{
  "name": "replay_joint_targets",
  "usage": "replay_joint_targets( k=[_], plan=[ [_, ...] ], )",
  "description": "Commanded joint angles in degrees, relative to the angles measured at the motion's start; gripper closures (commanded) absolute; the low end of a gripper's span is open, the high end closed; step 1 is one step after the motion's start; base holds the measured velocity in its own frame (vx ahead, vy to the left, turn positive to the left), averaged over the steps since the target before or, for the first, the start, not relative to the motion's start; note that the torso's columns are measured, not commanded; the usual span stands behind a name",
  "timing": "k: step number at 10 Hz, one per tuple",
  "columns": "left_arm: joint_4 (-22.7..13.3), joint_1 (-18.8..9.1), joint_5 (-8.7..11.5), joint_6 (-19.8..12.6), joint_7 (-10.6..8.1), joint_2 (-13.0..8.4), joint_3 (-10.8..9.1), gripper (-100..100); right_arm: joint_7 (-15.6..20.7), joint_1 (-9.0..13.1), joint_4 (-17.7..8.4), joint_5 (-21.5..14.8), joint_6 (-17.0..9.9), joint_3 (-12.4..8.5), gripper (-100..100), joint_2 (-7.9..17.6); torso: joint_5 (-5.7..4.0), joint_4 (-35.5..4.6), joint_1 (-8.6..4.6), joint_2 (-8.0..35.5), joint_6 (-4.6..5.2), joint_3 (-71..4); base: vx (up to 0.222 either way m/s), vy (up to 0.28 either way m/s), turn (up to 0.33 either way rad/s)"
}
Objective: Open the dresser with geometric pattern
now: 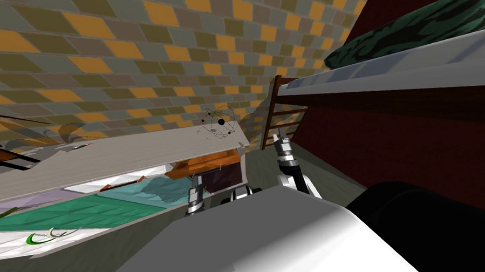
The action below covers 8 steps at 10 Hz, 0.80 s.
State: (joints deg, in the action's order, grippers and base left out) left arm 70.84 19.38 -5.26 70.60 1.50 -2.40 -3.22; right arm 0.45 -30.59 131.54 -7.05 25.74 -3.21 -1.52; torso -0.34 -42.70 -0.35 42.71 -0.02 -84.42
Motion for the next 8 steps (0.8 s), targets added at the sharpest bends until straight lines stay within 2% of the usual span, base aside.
replay_joint_targets(
  k=[1, 2, 3, 5, 6, 8],
  plan=[
    [2.21, -1.29, 0.46, -2.08, -0.04, 0.38, -0.43, 100, 0.00, 0.00, 0.00, 0.00, 0.00, 0.00, 0, 0.00, -0.07, -0.08, -0.04, 0.01, 0.04, -0.03, -0.186, -0.003, -0.045],
    [1.18, -0.62, 0.32, -2.44, -0.06, 0.34, -0.28, 100, 0.00, -0.01, 0.00, 0.00, 0.00, 0.00, 0, 0.00, -0.13, -0.15, -0.07, 0.05, -0.01, -0.01, -0.075, -0.001, -0.011],
    [1.22, -1.92, 0.59, -4.49, 0.27, 0.47, -1.00, -100, 0.00, -0.02, 0.00, 0.00, 0.00, -0.01, 0, 0.00, -0.05, 0.01, -0.03, -0.23, -0.02, -0.12, -0.070, 0.003, -0.100],
    [1.63, -4.85, 1.13, -7.77, 1.07, 0.71, -2.49, -100, 0.00, -0.01, 0.00, 0.00, 0.00, 0.00, 0, 0.00, 0.29, 0.35, 0.35, -0.34, 0.02, -0.12, -0.124, 0.017, -0.142],
    [1.63, -4.85, 1.13, -7.77, 1.07, 0.71, -2.49, -100, 0.00, -0.01, 0.00, 0.00, 0.00, -0.01, 0, 0.01, 0.31, 0.32, 0.35, -0.30, 0.05, -0.10, -0.096, 0.012, -0.046],
    [2.04, -7.78, 1.67, -11.05, 1.88, 0.95, -3.97, -100, 0.00, -0.02, 0.00, 0.00, 0.00, -0.01, 0, 0.01, 0.21, 0.24, 0.36, -0.34, -0.06, -0.14, -0.112, 0.022, -0.107]
  ],
)
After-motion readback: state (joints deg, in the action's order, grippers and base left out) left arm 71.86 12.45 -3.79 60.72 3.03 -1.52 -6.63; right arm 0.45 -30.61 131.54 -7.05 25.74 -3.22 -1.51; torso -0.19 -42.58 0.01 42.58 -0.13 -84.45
